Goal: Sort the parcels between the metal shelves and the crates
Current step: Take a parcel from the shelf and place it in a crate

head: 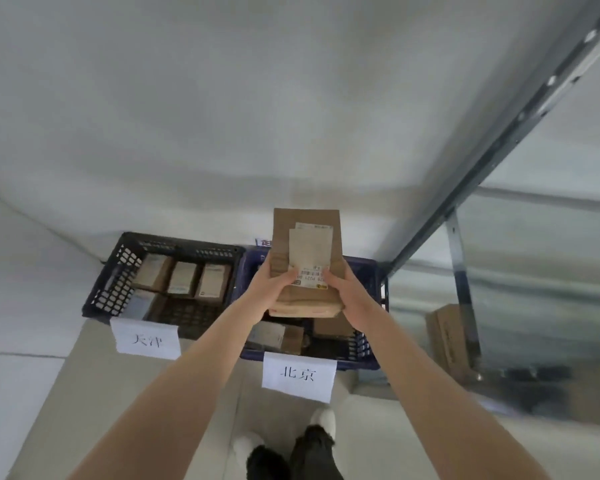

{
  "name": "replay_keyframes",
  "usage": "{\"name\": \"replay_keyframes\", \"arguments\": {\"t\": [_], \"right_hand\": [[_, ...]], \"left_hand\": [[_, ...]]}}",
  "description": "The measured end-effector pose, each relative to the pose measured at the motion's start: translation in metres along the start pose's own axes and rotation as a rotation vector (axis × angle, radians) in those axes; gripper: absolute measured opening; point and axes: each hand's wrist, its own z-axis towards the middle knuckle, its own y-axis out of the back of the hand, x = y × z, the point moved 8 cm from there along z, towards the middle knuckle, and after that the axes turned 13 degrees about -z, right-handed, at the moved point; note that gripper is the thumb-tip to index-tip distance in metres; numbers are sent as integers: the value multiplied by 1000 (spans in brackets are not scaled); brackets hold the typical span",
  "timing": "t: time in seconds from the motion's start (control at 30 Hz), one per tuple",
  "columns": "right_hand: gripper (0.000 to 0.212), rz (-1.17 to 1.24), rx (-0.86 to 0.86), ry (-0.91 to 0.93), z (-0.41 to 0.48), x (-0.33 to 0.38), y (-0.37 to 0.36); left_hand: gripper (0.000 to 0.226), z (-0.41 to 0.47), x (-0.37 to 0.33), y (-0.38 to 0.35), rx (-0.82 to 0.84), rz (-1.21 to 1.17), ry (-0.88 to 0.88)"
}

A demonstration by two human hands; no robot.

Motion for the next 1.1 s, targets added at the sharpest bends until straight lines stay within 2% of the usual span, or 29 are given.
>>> {"name": "replay_keyframes", "arguments": {"t": [0.13,0.2,0.27,0.37,0.53,0.6,0.67,0.7,0.87,1.0,1.1], "right_hand": [[58,-54,-60,-99,52,-42,27],[52,-42,-89,-154,79,-67,38],[45,-35,-109,-197,108,-97,49],[47,-46,-135,-256,154,-145,61],[55,-56,-195,-280,218,-214,66],[74,-82,-204,-288,237,-241,63],[105,-104,-207,-286,257,-266,60],[109,-121,-204,-289,267,-275,59],[83,-198,-234,-321,288,-283,49],[80,-228,-259,-285,297,-287,47],[80,-247,-254,-266,303,-292,44]], "left_hand": [[50,55,38,-10,32,61,86],[50,83,62,-12,36,81,115],[57,114,86,-10,44,120,129],[74,164,129,-6,54,184,169],[63,235,197,14,4,264,196],[64,254,222,25,-30,309,205],[64,269,239,35,-63,328,214],[64,275,246,38,-69,339,214],[65,294,267,54,-131,335,186],[65,296,271,60,-174,324,160],[74,291,269,58,-183,327,125]]}}
